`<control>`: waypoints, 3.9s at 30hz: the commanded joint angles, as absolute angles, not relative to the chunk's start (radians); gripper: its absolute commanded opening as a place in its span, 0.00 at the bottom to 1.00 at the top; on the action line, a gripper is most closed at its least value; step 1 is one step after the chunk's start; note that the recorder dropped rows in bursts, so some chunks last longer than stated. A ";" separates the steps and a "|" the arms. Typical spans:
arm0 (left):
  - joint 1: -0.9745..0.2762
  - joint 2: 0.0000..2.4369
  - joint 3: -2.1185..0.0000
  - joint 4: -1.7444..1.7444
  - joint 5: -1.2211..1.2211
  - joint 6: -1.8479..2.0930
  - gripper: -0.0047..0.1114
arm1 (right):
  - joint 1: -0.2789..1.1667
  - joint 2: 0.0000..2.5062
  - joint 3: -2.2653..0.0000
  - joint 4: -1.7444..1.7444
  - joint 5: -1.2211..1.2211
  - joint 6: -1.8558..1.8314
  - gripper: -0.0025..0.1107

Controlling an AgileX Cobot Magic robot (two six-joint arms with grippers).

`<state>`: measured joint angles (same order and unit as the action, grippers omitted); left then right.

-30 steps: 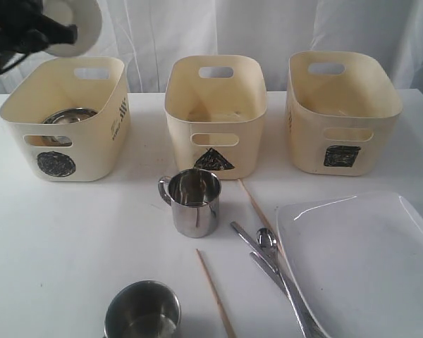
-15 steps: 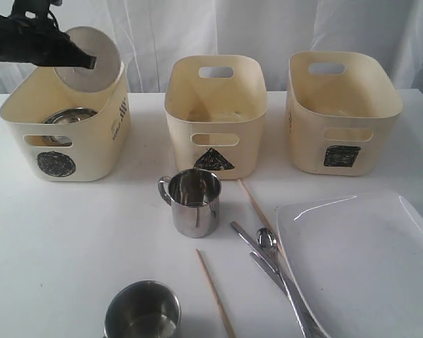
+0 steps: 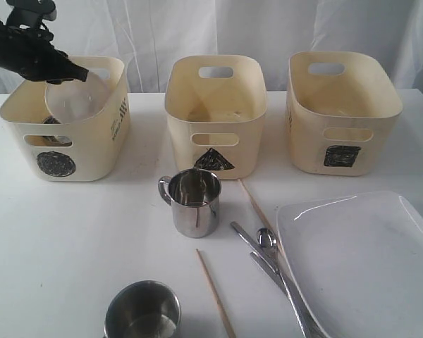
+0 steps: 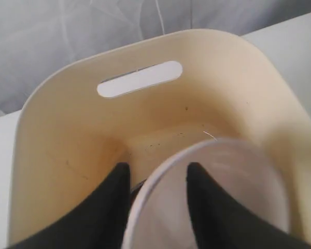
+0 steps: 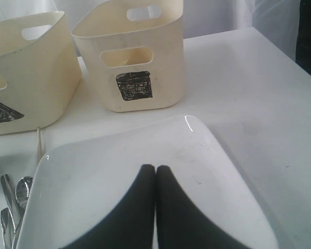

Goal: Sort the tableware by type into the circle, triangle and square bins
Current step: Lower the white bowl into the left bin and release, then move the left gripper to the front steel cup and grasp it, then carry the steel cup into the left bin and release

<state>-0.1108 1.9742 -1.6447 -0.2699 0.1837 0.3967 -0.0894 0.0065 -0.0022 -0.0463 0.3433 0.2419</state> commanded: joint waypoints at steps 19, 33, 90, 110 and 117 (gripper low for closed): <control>-0.110 1.749 -1.653 -0.302 0.843 0.186 0.43 | -0.091 0.000 0.000 -0.049 0.337 0.243 0.02; -0.199 1.733 -1.365 -0.567 1.221 0.331 0.04 | -0.091 0.000 0.000 -0.049 0.337 0.243 0.02; -0.443 1.933 -1.078 -0.686 0.883 1.025 0.50 | -0.091 0.000 0.000 -0.049 0.337 0.243 0.02; -0.440 1.672 -1.333 -0.106 0.955 0.712 0.04 | -0.091 0.000 0.000 -0.049 0.337 0.243 0.02; -0.440 1.566 -1.391 -0.039 0.391 0.643 0.04 | -0.091 0.000 0.000 -0.049 0.337 0.243 0.02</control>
